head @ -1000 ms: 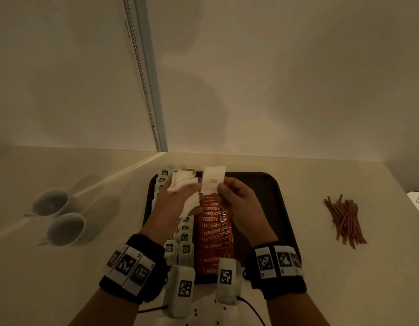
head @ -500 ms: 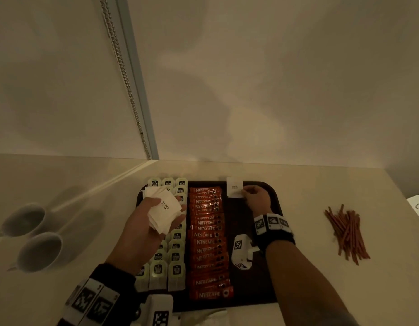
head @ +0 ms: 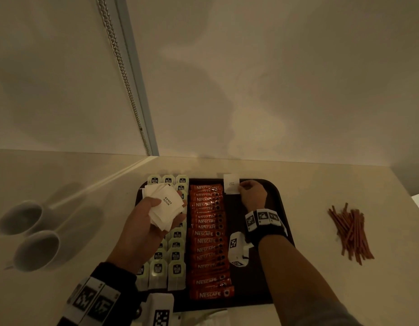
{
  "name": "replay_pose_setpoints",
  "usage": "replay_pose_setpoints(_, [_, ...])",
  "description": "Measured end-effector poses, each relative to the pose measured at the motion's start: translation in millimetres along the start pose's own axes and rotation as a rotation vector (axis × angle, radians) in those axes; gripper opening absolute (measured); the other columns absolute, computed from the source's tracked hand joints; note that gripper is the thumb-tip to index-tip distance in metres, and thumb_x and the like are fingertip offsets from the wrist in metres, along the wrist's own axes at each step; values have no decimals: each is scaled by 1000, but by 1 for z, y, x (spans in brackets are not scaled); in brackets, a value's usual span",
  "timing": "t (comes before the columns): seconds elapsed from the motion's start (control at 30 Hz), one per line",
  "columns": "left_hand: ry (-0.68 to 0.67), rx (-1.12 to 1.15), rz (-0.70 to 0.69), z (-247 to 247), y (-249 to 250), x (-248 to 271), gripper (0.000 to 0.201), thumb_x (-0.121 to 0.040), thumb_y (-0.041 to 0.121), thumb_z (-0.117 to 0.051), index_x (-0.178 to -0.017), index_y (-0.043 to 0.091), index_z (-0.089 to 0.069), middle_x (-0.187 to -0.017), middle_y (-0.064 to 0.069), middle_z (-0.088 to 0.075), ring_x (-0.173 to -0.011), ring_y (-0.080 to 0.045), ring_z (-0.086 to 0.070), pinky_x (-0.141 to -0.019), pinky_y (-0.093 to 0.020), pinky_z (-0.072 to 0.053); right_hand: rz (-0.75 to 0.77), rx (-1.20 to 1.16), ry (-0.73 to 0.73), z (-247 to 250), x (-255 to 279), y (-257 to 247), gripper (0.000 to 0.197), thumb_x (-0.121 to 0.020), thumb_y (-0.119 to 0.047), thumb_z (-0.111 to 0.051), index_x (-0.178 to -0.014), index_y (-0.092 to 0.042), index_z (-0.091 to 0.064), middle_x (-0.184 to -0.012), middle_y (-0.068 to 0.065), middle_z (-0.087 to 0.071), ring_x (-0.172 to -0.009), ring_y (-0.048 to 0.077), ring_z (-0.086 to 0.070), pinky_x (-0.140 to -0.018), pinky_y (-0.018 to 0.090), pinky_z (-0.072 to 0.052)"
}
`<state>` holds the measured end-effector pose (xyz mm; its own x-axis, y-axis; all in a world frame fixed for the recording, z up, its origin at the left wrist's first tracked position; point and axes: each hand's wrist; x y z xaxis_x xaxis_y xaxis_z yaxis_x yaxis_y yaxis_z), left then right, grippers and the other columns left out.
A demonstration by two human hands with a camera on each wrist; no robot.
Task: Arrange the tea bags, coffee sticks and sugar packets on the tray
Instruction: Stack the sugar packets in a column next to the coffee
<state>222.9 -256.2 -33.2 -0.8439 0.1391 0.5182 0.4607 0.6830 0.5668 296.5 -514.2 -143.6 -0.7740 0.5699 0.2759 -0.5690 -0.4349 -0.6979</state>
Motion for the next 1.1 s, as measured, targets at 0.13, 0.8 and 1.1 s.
replay_pose_setpoints(0.13, [16, -47, -4, 2, 0, -2, 39, -95, 10, -38, -133, 13, -49, -100, -11, -71, -75, -24, -73, -52, -35, -58, 7, 27, -8, -1, 1, 1, 18, -90, -12, -59, -106, -5, -65, -111, 12, -65, -102, 23, -59, -86, 28, -46])
replay_pose_setpoints(0.8, [4, -333, -146, -20, 2, -4, 22, -92, 7, -55, -103, 22, -65, -85, -1, -72, -69, -17, -67, -43, -24, -47, 433, -373, -627, 27, 128, -93, 27, -86, -23, -67, -112, -24, -59, -102, -1, -67, -94, 14, -65, -87, 40, -55])
replay_pose_setpoints(1.1, [6, -455, -248, -18, 3, -2, 27, -81, 3, -69, -103, 19, -66, -95, -10, -72, -83, -26, -66, -61, -33, -50, 127, -824, -678, 29, 135, -88, 17, -90, -9, -57, -103, -20, -61, -104, 11, -66, -88, 27, -66, -76, 38, -54])
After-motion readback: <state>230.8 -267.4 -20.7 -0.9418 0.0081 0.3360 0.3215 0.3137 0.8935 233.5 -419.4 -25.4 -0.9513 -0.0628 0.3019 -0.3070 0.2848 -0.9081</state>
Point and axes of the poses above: each hand's wrist, its own x-axis away from the middle knuckle, its own z-axis out of the back of the hand, y = z × x
